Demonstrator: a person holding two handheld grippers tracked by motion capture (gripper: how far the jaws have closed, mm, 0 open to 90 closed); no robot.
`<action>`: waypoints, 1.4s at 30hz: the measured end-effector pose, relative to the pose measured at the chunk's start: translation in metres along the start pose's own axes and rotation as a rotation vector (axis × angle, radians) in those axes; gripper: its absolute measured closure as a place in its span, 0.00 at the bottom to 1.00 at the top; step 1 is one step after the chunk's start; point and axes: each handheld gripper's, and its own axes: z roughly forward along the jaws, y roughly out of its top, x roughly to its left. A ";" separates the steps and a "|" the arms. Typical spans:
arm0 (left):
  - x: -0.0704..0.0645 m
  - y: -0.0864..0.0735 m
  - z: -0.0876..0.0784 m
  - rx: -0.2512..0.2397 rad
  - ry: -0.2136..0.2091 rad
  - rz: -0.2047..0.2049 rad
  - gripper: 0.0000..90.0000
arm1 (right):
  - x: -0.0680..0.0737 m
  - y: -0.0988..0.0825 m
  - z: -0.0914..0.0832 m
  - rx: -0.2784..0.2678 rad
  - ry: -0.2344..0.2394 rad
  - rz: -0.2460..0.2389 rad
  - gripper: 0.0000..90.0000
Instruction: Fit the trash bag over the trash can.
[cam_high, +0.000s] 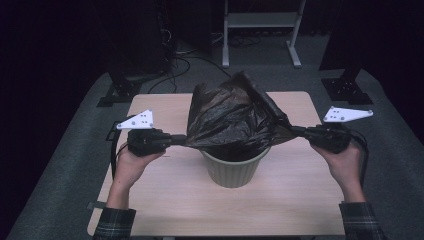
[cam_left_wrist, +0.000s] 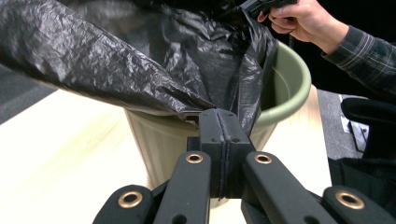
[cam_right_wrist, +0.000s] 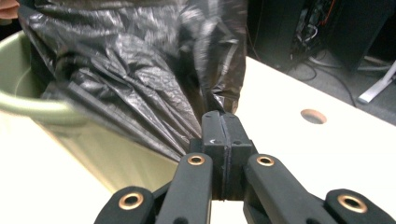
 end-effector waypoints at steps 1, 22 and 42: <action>0.000 -0.001 0.000 0.004 -0.003 -0.004 0.99 | 0.000 -0.003 -0.001 0.003 0.000 0.005 1.00; -0.002 -0.004 0.013 0.021 -0.051 -0.004 0.97 | -0.018 0.072 0.035 -0.146 -0.023 0.067 0.50; -0.001 0.036 0.065 0.046 -0.098 0.051 0.96 | 0.010 0.061 0.063 -0.060 0.110 0.000 1.00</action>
